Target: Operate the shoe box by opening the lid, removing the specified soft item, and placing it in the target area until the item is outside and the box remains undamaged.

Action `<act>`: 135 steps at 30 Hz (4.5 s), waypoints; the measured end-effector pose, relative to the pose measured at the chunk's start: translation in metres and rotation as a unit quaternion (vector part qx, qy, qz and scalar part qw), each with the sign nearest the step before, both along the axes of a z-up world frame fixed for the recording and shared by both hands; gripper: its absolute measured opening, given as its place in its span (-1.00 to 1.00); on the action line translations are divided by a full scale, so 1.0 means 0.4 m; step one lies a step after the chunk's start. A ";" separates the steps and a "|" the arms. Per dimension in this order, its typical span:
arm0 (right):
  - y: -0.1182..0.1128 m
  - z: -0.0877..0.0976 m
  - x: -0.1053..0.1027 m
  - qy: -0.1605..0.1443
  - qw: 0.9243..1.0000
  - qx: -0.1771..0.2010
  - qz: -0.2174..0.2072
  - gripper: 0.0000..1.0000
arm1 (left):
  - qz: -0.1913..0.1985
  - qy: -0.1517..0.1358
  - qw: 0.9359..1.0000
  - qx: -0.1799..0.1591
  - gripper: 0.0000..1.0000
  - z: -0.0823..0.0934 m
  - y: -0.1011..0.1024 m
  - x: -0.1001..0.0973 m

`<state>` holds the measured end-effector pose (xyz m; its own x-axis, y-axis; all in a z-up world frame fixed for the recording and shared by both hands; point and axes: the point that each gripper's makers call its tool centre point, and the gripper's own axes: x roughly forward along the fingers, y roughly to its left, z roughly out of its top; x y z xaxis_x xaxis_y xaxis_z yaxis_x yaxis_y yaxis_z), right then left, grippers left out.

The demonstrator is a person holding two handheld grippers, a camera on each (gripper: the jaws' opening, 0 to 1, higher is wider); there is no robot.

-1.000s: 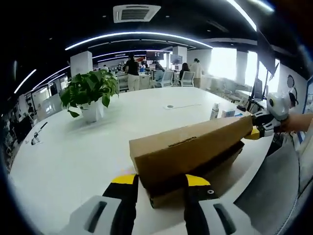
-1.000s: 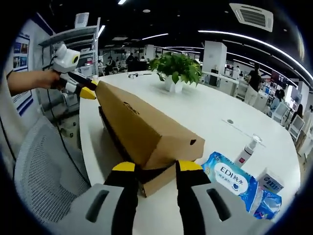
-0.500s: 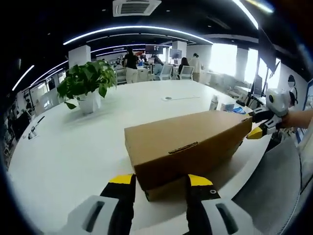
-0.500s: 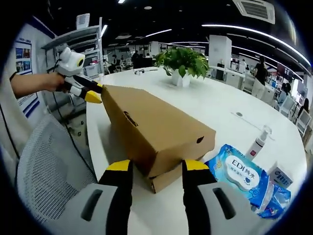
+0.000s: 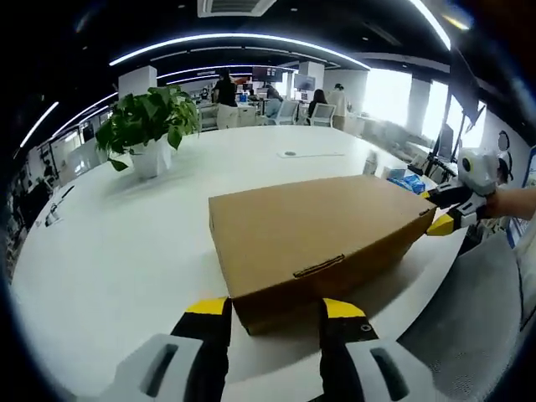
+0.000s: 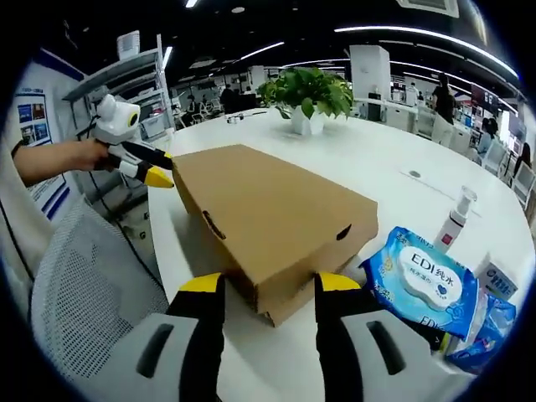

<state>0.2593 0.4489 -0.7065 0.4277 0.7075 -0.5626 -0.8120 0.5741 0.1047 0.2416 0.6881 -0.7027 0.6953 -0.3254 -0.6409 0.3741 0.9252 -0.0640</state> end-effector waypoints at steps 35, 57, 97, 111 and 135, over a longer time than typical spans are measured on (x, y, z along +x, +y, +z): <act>-0.004 -0.051 0.073 -0.021 0.999 -0.044 0.013 -0.24 | 0.017 0.037 0.999 0.012 -0.23 -0.044 -0.004 0.059; -0.011 -0.053 0.186 -0.017 0.999 -0.048 0.011 -0.23 | 0.015 0.038 0.999 0.011 -0.23 -0.047 -0.012 0.175; -0.037 -0.046 0.262 -0.017 0.998 -0.054 -0.013 -0.18 | 0.003 0.024 0.999 0.023 -0.11 -0.042 -0.026 0.255; -0.118 0.023 0.217 -0.048 0.997 -0.042 -0.041 0.01 | 0.021 -0.013 1.000 0.010 0.12 0.022 -0.020 0.191; -0.417 0.101 0.051 -0.068 0.985 -0.043 -0.150 0.45 | -0.044 -0.058 0.997 -0.007 0.73 0.109 -0.150 0.016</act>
<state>0.2796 0.2822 -0.6662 0.6855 0.4903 -0.5382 -0.6077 0.7925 -0.0521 0.2481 0.6280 -0.6593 0.7324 -0.3971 -0.5531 0.4593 0.8878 -0.0292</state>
